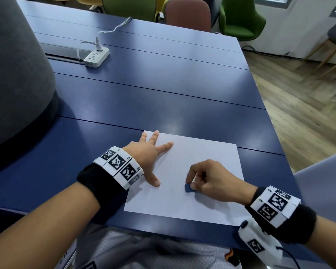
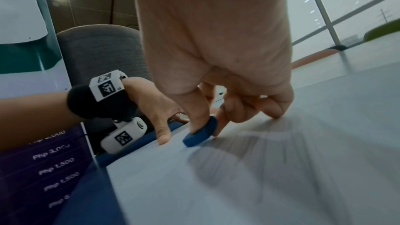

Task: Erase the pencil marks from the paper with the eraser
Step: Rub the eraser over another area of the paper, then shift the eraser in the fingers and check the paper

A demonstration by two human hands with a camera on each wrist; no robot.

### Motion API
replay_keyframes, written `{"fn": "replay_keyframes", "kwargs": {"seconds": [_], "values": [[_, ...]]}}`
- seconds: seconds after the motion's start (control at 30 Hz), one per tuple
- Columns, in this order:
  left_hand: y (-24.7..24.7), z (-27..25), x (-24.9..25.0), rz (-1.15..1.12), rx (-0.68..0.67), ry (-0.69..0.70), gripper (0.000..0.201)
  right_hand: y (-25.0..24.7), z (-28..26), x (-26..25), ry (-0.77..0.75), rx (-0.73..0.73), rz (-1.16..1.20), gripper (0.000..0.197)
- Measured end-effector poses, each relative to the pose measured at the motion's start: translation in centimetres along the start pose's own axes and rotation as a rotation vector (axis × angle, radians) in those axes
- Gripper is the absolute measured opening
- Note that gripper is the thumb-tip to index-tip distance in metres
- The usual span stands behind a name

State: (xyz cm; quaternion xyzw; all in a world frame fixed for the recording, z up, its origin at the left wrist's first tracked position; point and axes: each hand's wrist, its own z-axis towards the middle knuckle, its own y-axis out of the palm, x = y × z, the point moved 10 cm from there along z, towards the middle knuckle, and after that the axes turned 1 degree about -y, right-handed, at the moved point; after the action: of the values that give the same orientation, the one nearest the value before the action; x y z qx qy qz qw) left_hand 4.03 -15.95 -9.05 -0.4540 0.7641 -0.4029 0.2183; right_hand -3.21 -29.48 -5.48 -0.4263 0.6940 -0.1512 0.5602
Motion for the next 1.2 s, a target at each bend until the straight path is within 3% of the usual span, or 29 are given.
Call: {"fn": "replay_keyframes", "kwargs": {"seconds": [0.1,0.17,0.43,0.5,0.7,0.87,1.1,1.2], "values": [[-0.2,-0.2,0.0,0.002,0.008,0.002,0.131,1.7,-1.1,-0.5,-0.023,-0.145,-0.018,0.014],[-0.2,-0.2,0.1,0.013,0.014,0.007,0.131,1.4,-0.7,-0.3,0.001,-0.167,-0.050,0.016],[-0.3,-0.3,0.1,0.025,0.010,0.008,0.131,-5.1,6.7,1.2,0.118,0.192,0.036,0.007],[-0.3,-0.2,0.0,0.020,0.015,0.010,0.131,-5.1,6.1,0.8,0.104,0.206,0.042,0.009],[-0.3,-0.2,0.1,0.026,0.028,0.012,0.132,-1.0,2.7,-0.4,0.035,-0.070,-0.095,0.014],[-0.4,-0.3,0.1,0.030,0.031,0.013,0.131,-4.0,4.7,0.7,0.083,0.145,-0.014,0.007],[-0.6,-0.6,0.2,0.030,0.021,0.019,0.130,-0.2,-1.2,0.4,-0.017,0.048,-0.022,0.010],[-0.8,-0.8,0.2,0.025,0.026,0.035,0.130,-0.8,-4.0,1.8,-0.008,0.203,-0.078,0.008]]}}
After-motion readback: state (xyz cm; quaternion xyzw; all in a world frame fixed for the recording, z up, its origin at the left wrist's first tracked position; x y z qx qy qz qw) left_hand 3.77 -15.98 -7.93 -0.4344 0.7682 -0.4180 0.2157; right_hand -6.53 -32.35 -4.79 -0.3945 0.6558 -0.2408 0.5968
